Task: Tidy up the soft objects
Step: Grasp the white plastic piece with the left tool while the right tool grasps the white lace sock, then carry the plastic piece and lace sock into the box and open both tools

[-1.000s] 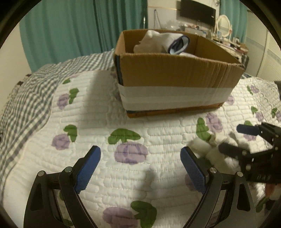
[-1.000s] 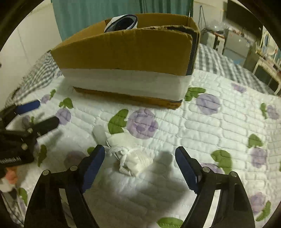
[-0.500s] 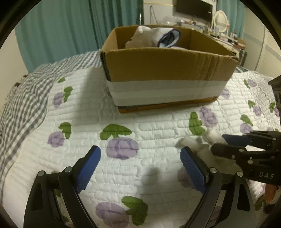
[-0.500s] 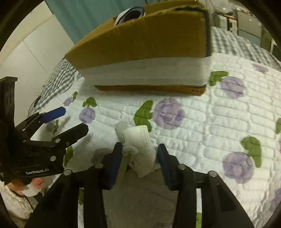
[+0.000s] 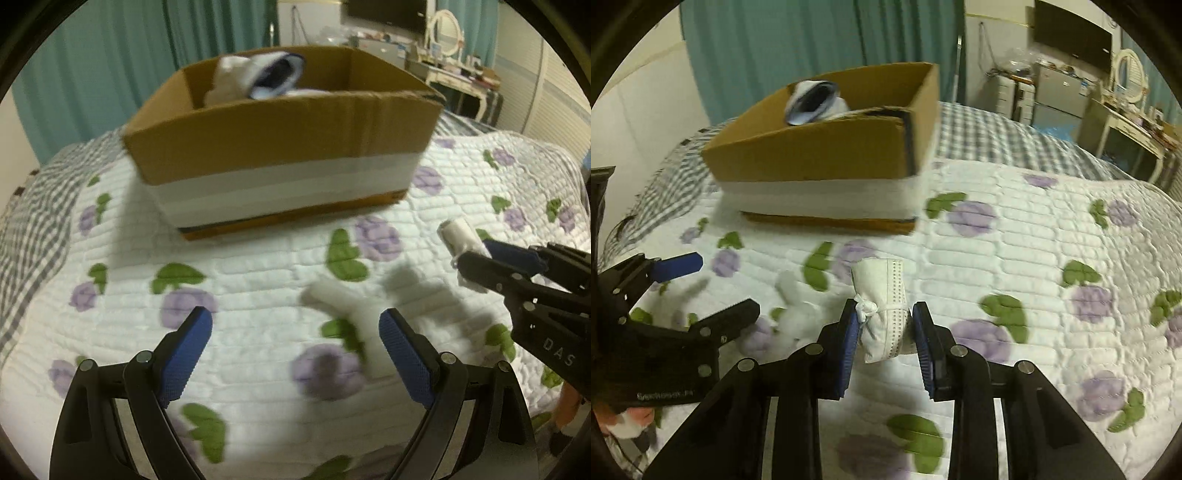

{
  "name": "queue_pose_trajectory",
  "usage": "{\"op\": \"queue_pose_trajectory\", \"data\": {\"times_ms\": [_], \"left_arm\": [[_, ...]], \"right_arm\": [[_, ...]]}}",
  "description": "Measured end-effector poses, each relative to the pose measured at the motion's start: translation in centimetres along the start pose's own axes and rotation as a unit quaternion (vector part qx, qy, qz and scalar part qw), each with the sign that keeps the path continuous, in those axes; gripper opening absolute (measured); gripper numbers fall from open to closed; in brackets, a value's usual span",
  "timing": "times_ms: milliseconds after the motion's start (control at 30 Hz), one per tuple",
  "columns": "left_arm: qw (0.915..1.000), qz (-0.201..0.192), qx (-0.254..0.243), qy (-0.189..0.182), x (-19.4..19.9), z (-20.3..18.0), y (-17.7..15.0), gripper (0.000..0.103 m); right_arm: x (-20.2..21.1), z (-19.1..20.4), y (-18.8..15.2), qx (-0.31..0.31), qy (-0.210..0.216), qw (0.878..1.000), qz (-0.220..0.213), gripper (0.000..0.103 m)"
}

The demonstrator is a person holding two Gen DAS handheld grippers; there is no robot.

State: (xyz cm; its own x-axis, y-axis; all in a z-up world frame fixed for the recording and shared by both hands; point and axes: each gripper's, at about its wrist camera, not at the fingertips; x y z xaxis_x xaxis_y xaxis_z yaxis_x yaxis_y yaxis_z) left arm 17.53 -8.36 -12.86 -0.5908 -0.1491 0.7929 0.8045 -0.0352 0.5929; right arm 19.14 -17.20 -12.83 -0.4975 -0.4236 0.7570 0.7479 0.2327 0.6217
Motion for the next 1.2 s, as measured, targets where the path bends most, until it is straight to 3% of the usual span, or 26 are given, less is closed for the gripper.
{"op": "queue_pose_trajectory", "data": {"times_ms": [133,267,300,433,500,600,833,1200], "left_arm": [[0.9998,0.02,0.001,0.0,-1.5,-1.8,-0.1,0.092],[0.9991,0.033,0.013,-0.023,-2.9,-2.8,-0.3,0.089],[0.999,0.034,0.011,-0.027,-3.2,-3.1,-0.4,0.079],[0.9987,0.035,-0.008,-0.037,-4.3,-4.0,-0.6,0.071],[0.9986,0.028,-0.011,-0.043,-4.2,-4.0,-0.7,0.047],[0.9983,0.024,-0.016,-0.051,-3.6,-3.6,-0.7,0.035],[0.9984,0.003,-0.027,-0.05,-0.7,-2.6,-1.1,0.029],[0.9964,-0.046,0.004,-0.071,6.8,2.4,-0.2,0.028]], "right_arm": [[0.2,-0.7,0.1,-0.002,-0.022,1.0,0.003,0.029],[0.4,-1.0,0.1,-0.006,-0.027,1.0,-0.001,0.029],[0.2,-0.9,0.2,-0.007,-0.027,1.0,-0.002,0.029],[-0.2,-1.0,0.1,-0.011,-0.03,0.999,0.007,0.029],[-0.1,-1.1,0.0,-0.012,-0.032,0.999,0.006,0.029],[0.1,-0.9,-0.1,-0.015,-0.035,0.999,0.004,0.029],[1.8,0.8,-0.5,-0.009,-0.041,0.999,-0.003,0.029],[8.1,5.0,0.6,0.015,-0.056,0.997,-0.045,0.029]]}}
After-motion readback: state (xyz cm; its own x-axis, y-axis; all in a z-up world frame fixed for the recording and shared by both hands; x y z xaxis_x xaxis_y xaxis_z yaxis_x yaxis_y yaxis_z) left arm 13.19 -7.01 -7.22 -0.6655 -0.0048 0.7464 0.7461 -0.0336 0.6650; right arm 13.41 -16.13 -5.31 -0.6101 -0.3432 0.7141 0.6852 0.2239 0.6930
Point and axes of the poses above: each gripper's, at about its wrist camera, not at the fingertips, and x roughly against the way its jaws point, z to its left, y to its top, and after that the axes turned 8 degrees about y, right-handed
